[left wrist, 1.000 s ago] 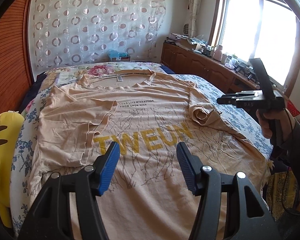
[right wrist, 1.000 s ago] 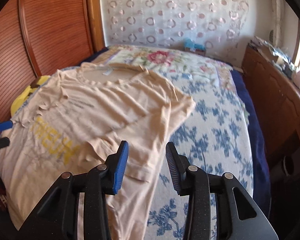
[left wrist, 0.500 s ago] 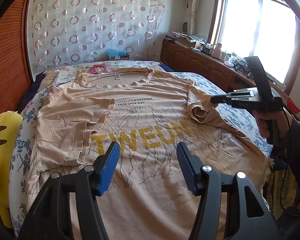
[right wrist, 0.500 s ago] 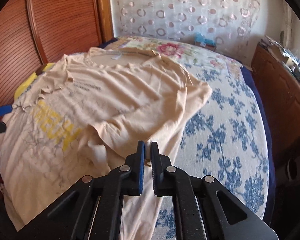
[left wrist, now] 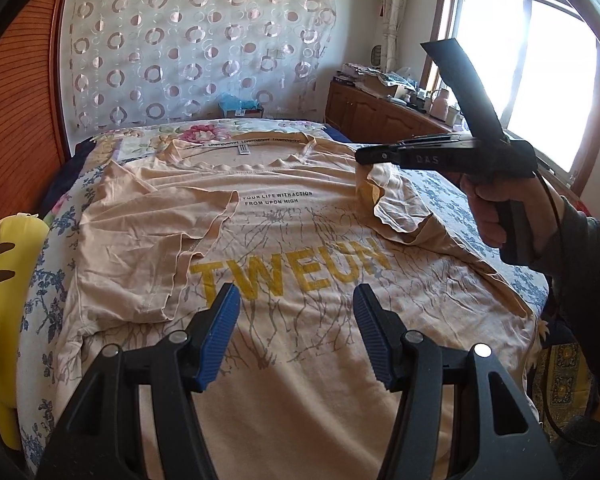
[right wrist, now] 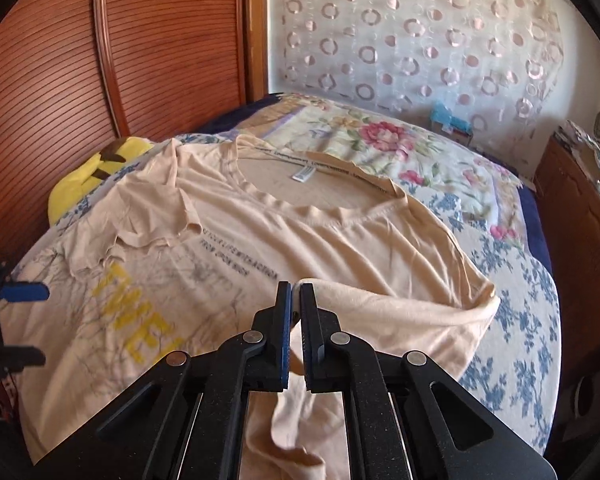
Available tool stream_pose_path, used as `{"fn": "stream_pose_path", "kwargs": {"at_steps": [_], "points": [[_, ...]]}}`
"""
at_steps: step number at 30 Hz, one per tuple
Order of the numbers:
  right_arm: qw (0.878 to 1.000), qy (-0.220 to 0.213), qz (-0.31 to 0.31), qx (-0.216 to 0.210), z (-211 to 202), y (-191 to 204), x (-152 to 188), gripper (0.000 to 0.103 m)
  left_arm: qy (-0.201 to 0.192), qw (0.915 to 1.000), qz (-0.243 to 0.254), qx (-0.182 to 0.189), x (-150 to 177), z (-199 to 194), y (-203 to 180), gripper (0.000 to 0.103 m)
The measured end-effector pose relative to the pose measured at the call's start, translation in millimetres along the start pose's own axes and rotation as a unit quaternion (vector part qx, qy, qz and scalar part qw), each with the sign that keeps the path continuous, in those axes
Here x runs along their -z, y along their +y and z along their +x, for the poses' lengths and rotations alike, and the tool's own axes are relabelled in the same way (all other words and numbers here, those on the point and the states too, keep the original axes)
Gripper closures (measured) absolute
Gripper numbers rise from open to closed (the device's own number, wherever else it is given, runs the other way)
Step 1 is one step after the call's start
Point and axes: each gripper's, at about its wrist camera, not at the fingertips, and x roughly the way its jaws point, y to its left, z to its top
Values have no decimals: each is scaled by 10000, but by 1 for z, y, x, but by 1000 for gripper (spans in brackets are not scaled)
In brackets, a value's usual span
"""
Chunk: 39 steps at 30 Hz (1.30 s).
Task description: Fold small clothes
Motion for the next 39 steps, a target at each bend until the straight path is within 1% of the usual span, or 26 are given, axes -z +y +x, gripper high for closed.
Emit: {"fn": "stream_pose_path", "kwargs": {"at_steps": [1,2,3,4,6,9,11,13,15,17,22,25,32,37,38,39], "points": [[10000,-71,53,32,1,0,-3,100,-11,10000,-10,8,0,-1,0,45],[9999,-103,76,56,1,-1,-3,97,-21,10000,-13,11,1,-2,1,45],[9999,-132,102,47,-1,-1,-3,86,-34,10000,-8,3,1,-3,1,45],[9998,-135,123,6,-3,-2,-1,78,-43,10000,-5,-6,0,-4,1,45],[9998,-86,157,17,-8,-4,6,76,-62,10000,-19,-10,1,-6,3,45],[9997,33,200,94,-15,-6,23,76,-91,9999,-58,11,2,-7,4,45],[9992,185,325,112,-21,-10,38,76,-90,9999,-61,15,2,-7,4,45],[9979,326,552,-40,-26,-12,56,76,-74,9999,-71,26,2,-7,4,45],[9974,370,605,-116,-29,-10,67,76,-44,10000,-64,23,2,-5,3,45],[9973,433,586,47,-31,-7,78,76,-30,10000,-58,18,2,-4,2,45],[9968,481,604,226,-31,-6,88,76,-33,10000,-47,19,2,-4,1,45],[9968,445,645,124,-34,-4,93,76,-21,10000,-30,15,2,-3,0,45],[9966,400,647,314,-43,-6,99,76,-81,9999,-53,-79,-2,-10,7,45],[9968,480,634,116,-43,-2,102,76,-131,9996,-131,-204,-2,-15,18,45],[9969,508,597,74,-43,1,104,79,-134,9995,-149,-224,-3,-16,20,45],[9971,524,549,29,-43,4,105,91,-132,9994,-169,-256,-3,-17,23,45]]}}
